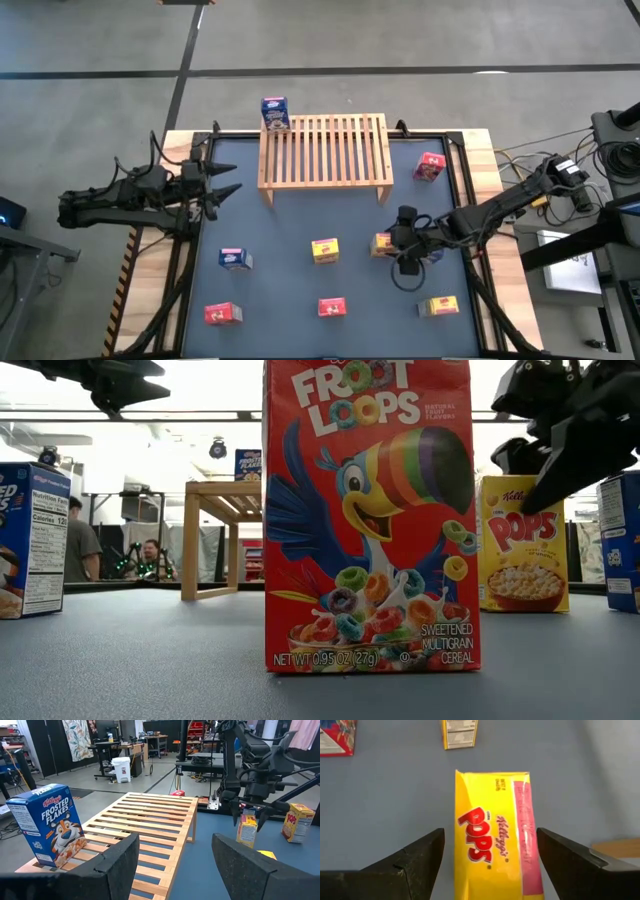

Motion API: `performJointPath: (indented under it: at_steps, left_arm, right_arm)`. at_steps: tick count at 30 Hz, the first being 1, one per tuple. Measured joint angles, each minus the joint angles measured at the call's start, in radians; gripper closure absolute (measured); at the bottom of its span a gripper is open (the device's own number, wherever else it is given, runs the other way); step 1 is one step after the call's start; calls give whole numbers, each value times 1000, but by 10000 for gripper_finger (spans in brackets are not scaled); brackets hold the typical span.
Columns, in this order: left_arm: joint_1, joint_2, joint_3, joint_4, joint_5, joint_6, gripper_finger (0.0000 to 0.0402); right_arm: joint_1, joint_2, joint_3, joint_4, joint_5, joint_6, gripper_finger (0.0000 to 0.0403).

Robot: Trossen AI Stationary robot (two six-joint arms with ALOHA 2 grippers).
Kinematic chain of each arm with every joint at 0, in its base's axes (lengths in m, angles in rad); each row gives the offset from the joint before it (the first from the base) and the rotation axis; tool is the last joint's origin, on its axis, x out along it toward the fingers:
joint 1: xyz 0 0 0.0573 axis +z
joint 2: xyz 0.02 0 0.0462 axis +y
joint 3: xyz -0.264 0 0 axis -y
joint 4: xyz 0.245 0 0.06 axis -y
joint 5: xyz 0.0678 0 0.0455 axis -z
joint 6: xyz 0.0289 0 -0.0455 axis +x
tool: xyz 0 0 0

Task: Stack cereal on shelf
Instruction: Put the top right yellow cereal box on the shelf

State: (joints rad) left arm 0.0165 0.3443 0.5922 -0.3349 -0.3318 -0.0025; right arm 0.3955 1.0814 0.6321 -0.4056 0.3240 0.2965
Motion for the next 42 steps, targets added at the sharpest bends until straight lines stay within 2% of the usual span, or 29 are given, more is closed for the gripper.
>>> performJointPath:
  at_steps: [4,12,33,42]
  left_arm:
    - [0,0,0,9,0,0,168]
    - [0,1,0,8,0,0,168]
    - [0,1,0,3,0,1,168]
    - [0,1,0,4,0,1,168]
  right_arm:
    - [-12,12,-7,16,-40,0,104]
    - [-30,48,-26,60,-55,0,124]
    - [-30,-25,-29,65,-63,-27,249]
    - [-30,-91,-29,67,-65,-33,269]
